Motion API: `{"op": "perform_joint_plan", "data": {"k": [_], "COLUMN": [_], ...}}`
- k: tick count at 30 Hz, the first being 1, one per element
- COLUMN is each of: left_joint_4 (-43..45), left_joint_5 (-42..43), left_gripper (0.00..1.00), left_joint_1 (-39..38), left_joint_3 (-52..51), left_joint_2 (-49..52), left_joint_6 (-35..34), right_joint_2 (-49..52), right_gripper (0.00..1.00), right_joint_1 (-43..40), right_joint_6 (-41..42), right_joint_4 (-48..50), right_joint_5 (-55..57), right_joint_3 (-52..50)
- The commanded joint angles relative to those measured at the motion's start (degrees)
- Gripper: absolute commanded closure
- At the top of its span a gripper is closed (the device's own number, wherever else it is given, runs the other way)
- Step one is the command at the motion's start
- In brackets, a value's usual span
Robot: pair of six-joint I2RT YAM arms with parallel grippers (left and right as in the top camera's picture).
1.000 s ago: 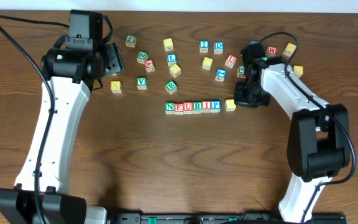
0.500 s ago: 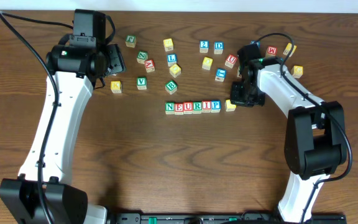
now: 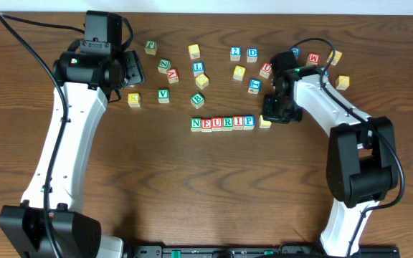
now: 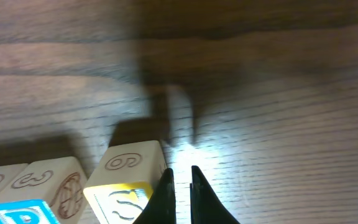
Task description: Spell out NEURIPS
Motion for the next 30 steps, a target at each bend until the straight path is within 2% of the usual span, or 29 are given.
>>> {"op": "perform_joint_plan", "data": {"k": [1, 13, 22, 30], "left_joint_4": [0.22, 0.2, 0.2, 0.2], "left_joint_5": [-0.72, -0.72, -0.72, -0.72], "left_gripper": [0.31, 0.3, 0.3, 0.3], "left_joint_1": [0.28, 0.28, 0.28, 0.28], "left_joint_3": [0.2, 0.15, 0.15, 0.15], "left_joint_2": [0.74, 0.74, 0.74, 0.74], "left_joint_6": [-0.55, -0.55, -0.55, -0.55], "right_joint_2": [0.68, 0.68, 0.68, 0.7], "right_gripper": [0.95, 0.95, 0.94, 0.94], "right_joint_1": [1.07, 2.58, 3.52, 4.09], "right_joint_6": [-0.7, -0.79, -7.26, -8.22], "right_joint_4": [0.31, 1.29, 3.23, 3.67], "right_joint_5": [-0.35, -0.33, -0.31, 0.11], "right_joint_3": [-0.42, -0.42, -0.42, -0.39]}}
